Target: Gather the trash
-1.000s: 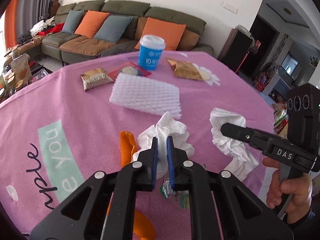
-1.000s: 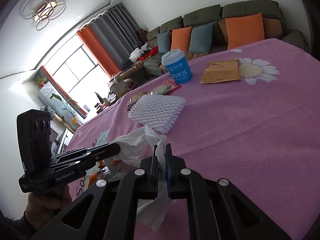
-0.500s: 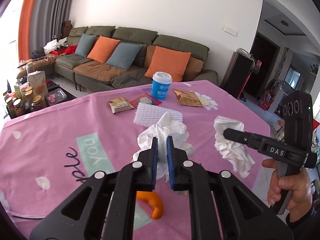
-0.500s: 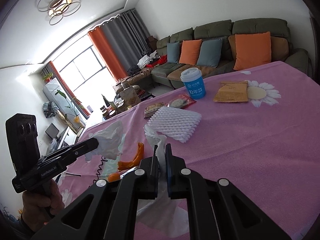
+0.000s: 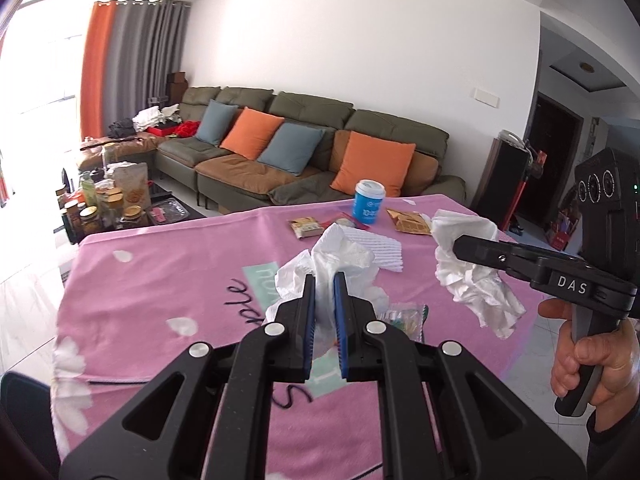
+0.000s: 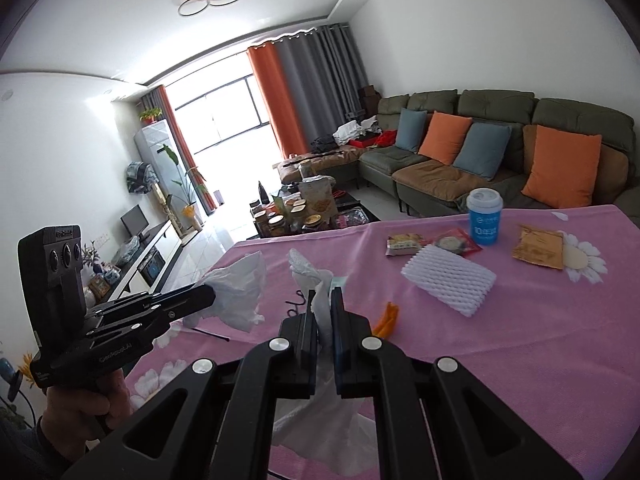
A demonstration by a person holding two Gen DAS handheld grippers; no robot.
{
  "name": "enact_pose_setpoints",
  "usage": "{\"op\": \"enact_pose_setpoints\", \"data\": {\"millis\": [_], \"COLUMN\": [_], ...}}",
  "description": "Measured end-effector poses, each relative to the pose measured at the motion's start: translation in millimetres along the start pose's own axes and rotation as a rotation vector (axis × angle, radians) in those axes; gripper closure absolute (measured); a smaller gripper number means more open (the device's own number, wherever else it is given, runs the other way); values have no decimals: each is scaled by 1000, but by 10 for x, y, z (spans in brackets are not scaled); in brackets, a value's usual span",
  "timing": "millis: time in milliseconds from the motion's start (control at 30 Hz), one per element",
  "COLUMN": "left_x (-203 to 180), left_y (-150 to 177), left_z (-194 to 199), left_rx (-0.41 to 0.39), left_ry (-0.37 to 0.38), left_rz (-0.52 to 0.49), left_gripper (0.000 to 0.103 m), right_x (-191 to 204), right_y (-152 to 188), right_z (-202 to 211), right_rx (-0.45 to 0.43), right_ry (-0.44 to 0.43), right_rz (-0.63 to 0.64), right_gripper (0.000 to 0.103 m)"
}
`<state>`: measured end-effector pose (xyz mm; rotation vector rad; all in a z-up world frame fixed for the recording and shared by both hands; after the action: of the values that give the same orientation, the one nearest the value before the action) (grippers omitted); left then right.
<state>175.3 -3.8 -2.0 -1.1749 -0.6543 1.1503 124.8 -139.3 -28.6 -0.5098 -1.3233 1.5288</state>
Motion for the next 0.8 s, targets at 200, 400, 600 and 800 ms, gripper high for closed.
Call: {"op": "enact_pose_setpoints", "data": {"millis": [200, 400, 600, 800], "left_x": [233, 506, 879, 1285], "left_y": [93, 213, 285, 315], "left_z": [561, 1035, 1551, 2041], "left_rx": [-33, -54, -86, -117], "left_ry": [-82, -183, -299, -430], "left_rz": [14, 35, 62, 91], "left_gripper": [94, 94, 94, 94], "right_x": [465, 943, 1398, 1899], "right_y": [92, 237, 333, 370], "right_z": [-163, -324, -523, -701], "right_rx": [40, 84, 119, 139], "right_ry": [-66, -120, -191, -282], "right_rz": [57, 132, 194, 259], "right_gripper": [98, 98, 98, 98]}}
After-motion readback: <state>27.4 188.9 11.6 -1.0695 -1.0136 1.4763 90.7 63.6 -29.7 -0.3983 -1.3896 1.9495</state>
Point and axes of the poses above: each gripper's, at about its wrist camera, not at the fingertips, and z roughly against the way its jaws point, x to its left, y to its underside, the point moved 5 cm from there along -z, roughly the way its jaws point, and after that the axes turned 11 degrees about -x, right-handed, at the moved point
